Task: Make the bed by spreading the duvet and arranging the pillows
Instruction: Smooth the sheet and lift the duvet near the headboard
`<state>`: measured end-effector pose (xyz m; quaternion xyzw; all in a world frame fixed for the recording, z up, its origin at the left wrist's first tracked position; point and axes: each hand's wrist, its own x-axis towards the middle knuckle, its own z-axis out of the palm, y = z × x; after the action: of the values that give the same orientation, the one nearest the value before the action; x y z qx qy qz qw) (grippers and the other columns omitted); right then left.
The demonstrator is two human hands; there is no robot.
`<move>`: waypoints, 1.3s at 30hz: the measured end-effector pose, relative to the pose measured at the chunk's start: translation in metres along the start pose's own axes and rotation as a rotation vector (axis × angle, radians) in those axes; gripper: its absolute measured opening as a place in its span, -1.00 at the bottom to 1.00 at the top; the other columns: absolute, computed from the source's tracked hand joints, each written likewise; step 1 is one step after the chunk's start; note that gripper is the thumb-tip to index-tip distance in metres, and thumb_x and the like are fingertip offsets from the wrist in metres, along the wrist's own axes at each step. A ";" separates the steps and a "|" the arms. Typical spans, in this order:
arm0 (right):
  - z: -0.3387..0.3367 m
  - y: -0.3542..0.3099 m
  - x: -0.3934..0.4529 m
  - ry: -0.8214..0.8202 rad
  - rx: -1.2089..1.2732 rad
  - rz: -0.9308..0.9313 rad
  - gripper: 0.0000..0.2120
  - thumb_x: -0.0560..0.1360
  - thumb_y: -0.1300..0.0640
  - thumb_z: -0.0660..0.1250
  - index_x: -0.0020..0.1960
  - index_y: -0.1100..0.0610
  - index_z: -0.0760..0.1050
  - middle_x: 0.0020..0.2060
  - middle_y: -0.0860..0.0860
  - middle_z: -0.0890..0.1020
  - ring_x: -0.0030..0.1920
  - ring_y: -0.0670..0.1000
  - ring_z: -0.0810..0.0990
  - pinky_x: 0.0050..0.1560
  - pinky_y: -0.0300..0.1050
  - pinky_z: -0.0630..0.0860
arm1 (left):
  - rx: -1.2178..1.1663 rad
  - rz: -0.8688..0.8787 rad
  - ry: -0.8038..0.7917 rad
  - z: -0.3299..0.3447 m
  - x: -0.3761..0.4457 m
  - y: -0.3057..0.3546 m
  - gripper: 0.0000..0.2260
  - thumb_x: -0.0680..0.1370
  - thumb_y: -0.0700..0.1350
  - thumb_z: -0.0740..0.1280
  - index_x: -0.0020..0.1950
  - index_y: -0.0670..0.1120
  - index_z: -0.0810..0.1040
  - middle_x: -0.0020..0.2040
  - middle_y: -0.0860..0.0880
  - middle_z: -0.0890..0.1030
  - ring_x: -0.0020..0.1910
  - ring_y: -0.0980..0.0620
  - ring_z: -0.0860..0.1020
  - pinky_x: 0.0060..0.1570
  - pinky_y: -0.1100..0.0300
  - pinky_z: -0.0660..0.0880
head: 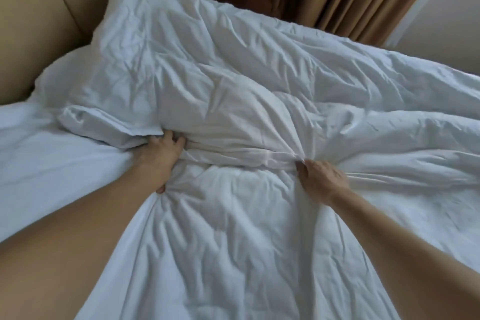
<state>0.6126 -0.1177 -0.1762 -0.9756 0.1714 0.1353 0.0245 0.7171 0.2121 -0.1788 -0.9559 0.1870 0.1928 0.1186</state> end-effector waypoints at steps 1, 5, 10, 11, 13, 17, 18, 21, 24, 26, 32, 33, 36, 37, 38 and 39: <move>0.000 -0.006 -0.014 -0.012 0.009 0.011 -0.46 0.63 -0.20 -0.10 0.09 0.08 0.56 0.10 0.18 0.64 0.15 0.20 0.59 0.09 0.01 0.46 | 0.053 -0.004 0.042 -0.006 -0.006 0.003 -0.15 0.23 -0.16 0.61 0.42 -0.07 0.25 0.36 -0.11 0.35 0.30 -0.16 0.42 0.14 -0.02 0.48; -0.014 -0.021 -0.080 -0.115 -0.041 -0.031 -0.12 0.41 -0.52 -0.31 0.11 -0.01 0.59 0.03 0.13 0.66 0.12 0.16 0.60 0.06 -0.02 0.46 | 0.198 0.074 0.197 -0.004 -0.045 -0.018 -0.82 0.39 -0.14 0.46 -0.03 0.00 0.60 -0.09 -0.03 0.66 -0.08 -0.07 0.65 -0.01 0.07 0.48; -0.064 -0.044 -0.140 -0.207 -0.060 -0.076 -0.33 0.35 -0.49 0.23 0.07 0.08 0.55 0.07 0.09 0.65 0.16 0.13 0.58 0.10 -0.06 0.44 | 0.356 0.069 0.193 -0.052 -0.119 -0.070 -0.87 0.53 -0.07 0.30 0.04 0.08 0.58 -0.03 0.03 0.68 0.02 0.03 0.63 0.29 0.12 0.32; -0.077 -0.049 -0.151 -0.205 -0.047 -0.096 -0.38 0.36 -0.44 0.26 0.07 0.09 0.54 0.06 0.08 0.64 0.15 0.14 0.58 0.09 -0.06 0.44 | 0.392 0.011 0.229 -0.065 -0.135 -0.079 -0.82 0.58 -0.08 0.21 0.09 0.10 0.55 0.02 0.06 0.67 0.06 0.06 0.61 0.33 0.15 0.25; -0.097 -0.057 -0.174 -0.156 0.001 -0.121 -0.49 0.38 -0.36 0.28 0.00 0.08 0.52 -0.01 0.05 0.63 0.09 0.13 0.58 0.06 -0.07 0.44 | 0.392 -0.080 0.304 -0.075 -0.167 -0.094 -0.77 0.58 -0.13 0.15 0.11 0.09 0.54 -0.02 0.08 0.68 -0.03 0.09 0.63 0.25 0.15 0.25; -0.086 -0.065 -0.217 -0.268 0.052 -0.161 -0.58 0.43 -0.23 0.31 0.13 0.03 0.51 0.13 0.06 0.61 0.20 0.14 0.54 0.13 -0.08 0.43 | 0.382 -0.127 0.165 -0.047 -0.213 -0.083 -0.76 0.60 -0.10 0.14 0.19 0.06 0.51 0.04 0.08 0.66 0.01 0.09 0.62 0.29 0.09 0.21; -0.071 -0.064 -0.227 -0.367 0.083 -0.185 -0.54 0.43 -0.20 0.35 0.24 0.00 0.46 0.21 0.06 0.57 0.26 0.13 0.51 0.17 -0.10 0.41 | 0.380 -0.126 0.148 -0.041 -0.221 -0.075 -0.76 0.60 -0.08 0.16 0.24 0.05 0.46 0.09 0.05 0.64 0.06 0.06 0.60 0.30 0.06 0.21; -0.028 -0.054 -0.255 -0.533 0.203 -0.253 -0.30 0.44 -0.10 0.42 0.49 -0.05 0.23 0.38 0.01 0.36 0.39 0.08 0.36 0.30 -0.16 0.33 | 0.400 -0.151 0.192 -0.034 -0.240 -0.052 -0.60 0.59 0.00 0.24 0.42 0.05 0.29 0.28 0.00 0.46 0.20 -0.11 0.47 0.31 -0.10 0.19; -0.009 -0.039 -0.281 -0.402 0.307 -0.263 -0.28 0.53 -0.04 0.33 0.58 -0.05 0.07 0.51 -0.06 0.20 0.48 0.03 0.24 0.44 -0.13 0.24 | 0.429 -0.094 0.232 -0.031 -0.259 -0.028 -0.50 0.57 -0.11 0.23 0.49 0.01 0.19 0.40 -0.04 0.34 0.37 -0.20 0.31 0.42 -0.25 0.04; -0.001 -0.026 -0.296 -0.348 0.269 -0.285 -0.29 0.55 -0.05 0.29 0.59 -0.07 0.02 0.54 -0.08 0.15 0.53 0.00 0.17 0.49 -0.07 0.17 | 0.396 -0.016 0.219 -0.028 -0.274 -0.005 -0.44 0.53 -0.12 0.28 0.50 -0.01 0.17 0.40 -0.05 0.33 0.40 -0.14 0.29 0.44 -0.22 0.00; -0.007 0.055 -0.317 -0.269 0.183 -0.232 -0.37 0.55 -0.06 0.25 0.56 -0.04 0.12 0.54 -0.03 0.17 0.53 0.01 0.16 0.50 -0.04 0.13 | 0.267 0.124 0.179 -0.034 -0.293 0.100 -0.55 0.53 -0.15 0.25 0.41 0.00 0.30 0.34 -0.03 0.39 0.33 -0.02 0.39 0.38 -0.01 0.20; -0.011 0.074 -0.319 -0.259 0.168 -0.215 -0.39 0.55 -0.07 0.24 0.55 -0.04 0.15 0.54 -0.02 0.19 0.53 0.01 0.17 0.50 -0.04 0.15 | 0.260 0.136 0.165 -0.038 -0.294 0.120 -0.57 0.52 -0.17 0.25 0.39 -0.01 0.32 0.31 -0.03 0.40 0.31 -0.02 0.40 0.36 0.01 0.21; -0.018 0.135 -0.328 -0.245 0.130 -0.147 -0.43 0.56 -0.08 0.23 0.53 -0.05 0.19 0.52 -0.02 0.20 0.52 0.01 0.18 0.49 -0.04 0.18 | 0.248 0.185 0.135 -0.048 -0.294 0.182 -0.61 0.53 -0.16 0.25 0.36 -0.01 0.34 0.31 -0.04 0.40 0.31 -0.03 0.39 0.35 0.01 0.20; -0.020 0.155 -0.330 -0.245 0.123 -0.123 -0.43 0.56 -0.08 0.23 0.53 -0.05 0.19 0.52 -0.03 0.21 0.52 0.00 0.18 0.47 -0.05 0.20 | 0.241 0.200 0.136 -0.051 -0.295 0.201 -0.61 0.53 -0.15 0.26 0.36 -0.02 0.34 0.30 -0.04 0.40 0.30 -0.03 0.40 0.32 0.02 0.22; -0.020 0.175 -0.332 -0.247 0.117 -0.101 -0.44 0.56 -0.08 0.23 0.53 -0.05 0.19 0.52 -0.03 0.21 0.52 0.00 0.19 0.46 -0.05 0.21 | 0.231 0.212 0.138 -0.053 -0.295 0.220 -0.61 0.53 -0.14 0.27 0.36 -0.02 0.34 0.29 -0.04 0.41 0.29 -0.03 0.41 0.30 0.02 0.24; -0.020 0.193 -0.333 -0.247 0.110 -0.088 -0.44 0.56 -0.08 0.23 0.53 -0.05 0.19 0.52 -0.03 0.21 0.51 0.00 0.19 0.46 -0.05 0.22 | 0.224 0.222 0.136 -0.055 -0.296 0.238 -0.60 0.53 -0.13 0.28 0.36 -0.02 0.33 0.28 -0.04 0.41 0.28 -0.03 0.41 0.28 0.03 0.26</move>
<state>0.2508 -0.1924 -0.0664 -0.9552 0.1311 0.2436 0.1049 0.3859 0.0729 -0.0437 -0.9211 0.3192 0.1175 0.1894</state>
